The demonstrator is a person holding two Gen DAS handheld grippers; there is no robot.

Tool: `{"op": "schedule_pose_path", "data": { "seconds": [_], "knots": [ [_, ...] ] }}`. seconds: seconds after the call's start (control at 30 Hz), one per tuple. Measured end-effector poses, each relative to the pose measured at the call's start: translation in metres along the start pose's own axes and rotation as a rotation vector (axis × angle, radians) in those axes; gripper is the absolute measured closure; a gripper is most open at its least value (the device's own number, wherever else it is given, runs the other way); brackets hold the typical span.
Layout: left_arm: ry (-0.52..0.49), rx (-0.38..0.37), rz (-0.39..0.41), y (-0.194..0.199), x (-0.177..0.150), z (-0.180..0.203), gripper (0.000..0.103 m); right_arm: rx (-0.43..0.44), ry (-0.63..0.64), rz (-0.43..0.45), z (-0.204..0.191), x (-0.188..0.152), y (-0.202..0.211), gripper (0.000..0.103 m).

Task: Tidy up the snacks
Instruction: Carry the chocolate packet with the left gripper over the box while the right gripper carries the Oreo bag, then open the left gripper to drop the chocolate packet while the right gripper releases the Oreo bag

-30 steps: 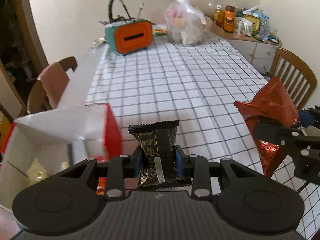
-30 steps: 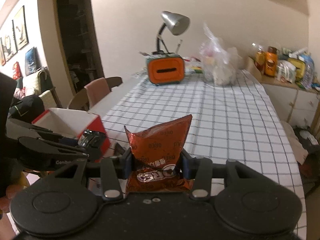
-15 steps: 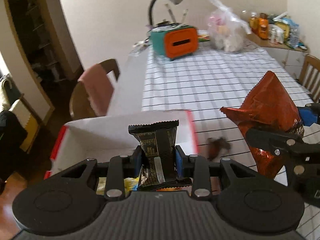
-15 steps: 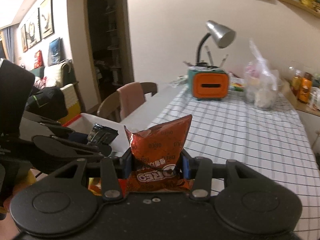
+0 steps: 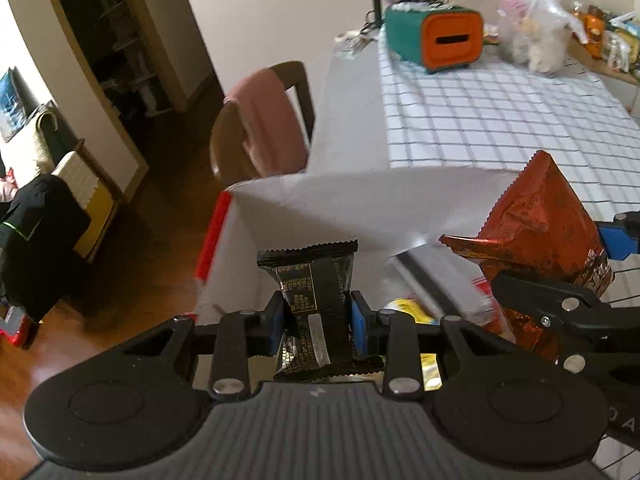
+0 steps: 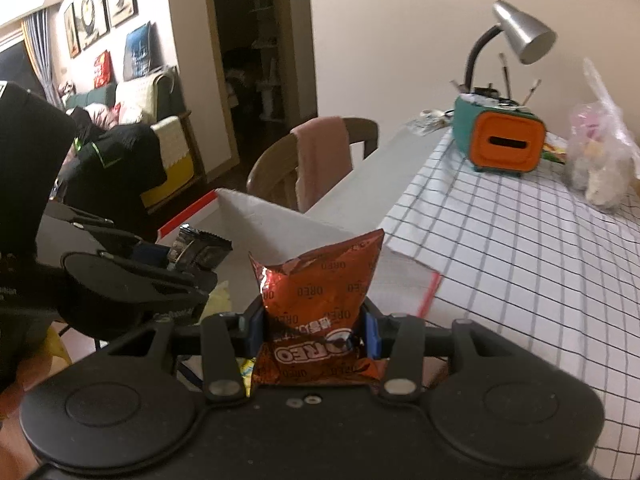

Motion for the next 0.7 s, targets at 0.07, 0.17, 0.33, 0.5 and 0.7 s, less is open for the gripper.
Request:
{"op": "schedule_pose_path", "data": {
  "seconds": [0.07, 0.17, 0.33, 0.5, 0.7],
  "knots": [
    [0.007, 0.009, -0.01, -0.005, -0.003, -0.009, 0.071, 0.004, 0.009, -0.012, -0.009, 0.0, -0.009, 0.058],
    [0.011, 0.013, -0.037, -0.015, -0.011, -0.019, 0.071, 0.009, 0.023, -0.032, -0.019, -0.002, -0.021, 0.058],
    [-0.003, 0.009, -0.071, -0.027, -0.023, -0.023, 0.071, 0.01, 0.038, -0.083, -0.028, -0.01, -0.042, 0.058],
    [-0.023, 0.006, -0.094, -0.037, -0.031, -0.018, 0.071, -0.001, 0.048, -0.124, -0.031, -0.02, -0.054, 0.058],
    [-0.034, 0.005, -0.086, -0.035, -0.03, -0.016, 0.07, -0.002, 0.054, -0.148, -0.032, -0.026, -0.057, 0.058]
  ]
}}
Point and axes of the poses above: each gripper's, at about its wrist camera, not at the fingertips, and y roughly against the way its jaws point, z to its right, x to its top, the point moved 3 cm from there along -y, roughly the way its jaws point, and after that the axes turned 9 degrees about z, right-handed, at the moved point
